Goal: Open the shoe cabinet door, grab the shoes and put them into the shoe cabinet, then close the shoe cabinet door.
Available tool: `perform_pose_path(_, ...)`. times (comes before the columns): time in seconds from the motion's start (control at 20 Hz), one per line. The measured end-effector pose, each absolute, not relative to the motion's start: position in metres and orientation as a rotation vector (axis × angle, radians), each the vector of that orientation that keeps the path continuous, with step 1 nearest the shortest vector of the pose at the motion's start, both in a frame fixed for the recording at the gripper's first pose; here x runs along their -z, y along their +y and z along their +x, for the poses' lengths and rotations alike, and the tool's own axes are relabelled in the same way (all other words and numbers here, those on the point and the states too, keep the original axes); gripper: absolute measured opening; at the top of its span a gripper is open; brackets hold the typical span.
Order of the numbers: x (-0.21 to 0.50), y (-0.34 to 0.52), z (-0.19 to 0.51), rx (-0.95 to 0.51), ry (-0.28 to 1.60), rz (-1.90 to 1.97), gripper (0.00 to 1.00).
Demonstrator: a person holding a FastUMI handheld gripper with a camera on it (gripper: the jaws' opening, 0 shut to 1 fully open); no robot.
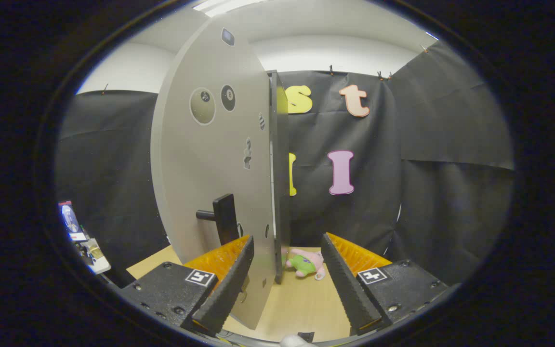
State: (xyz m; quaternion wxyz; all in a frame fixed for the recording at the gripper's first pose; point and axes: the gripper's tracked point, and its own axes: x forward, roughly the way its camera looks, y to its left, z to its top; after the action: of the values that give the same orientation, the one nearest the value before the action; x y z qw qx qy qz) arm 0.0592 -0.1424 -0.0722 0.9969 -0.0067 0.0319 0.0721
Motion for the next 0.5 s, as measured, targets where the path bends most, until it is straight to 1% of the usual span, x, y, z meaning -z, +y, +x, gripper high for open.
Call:
perform_pose_path(0.2, 0.072, -0.102, 0.057, -0.138, 0.072, -0.029, 0.93)
perform_pose_path(0.5, 0.074, -0.003, 0.074, -0.176, 0.067, -0.049, 0.93)
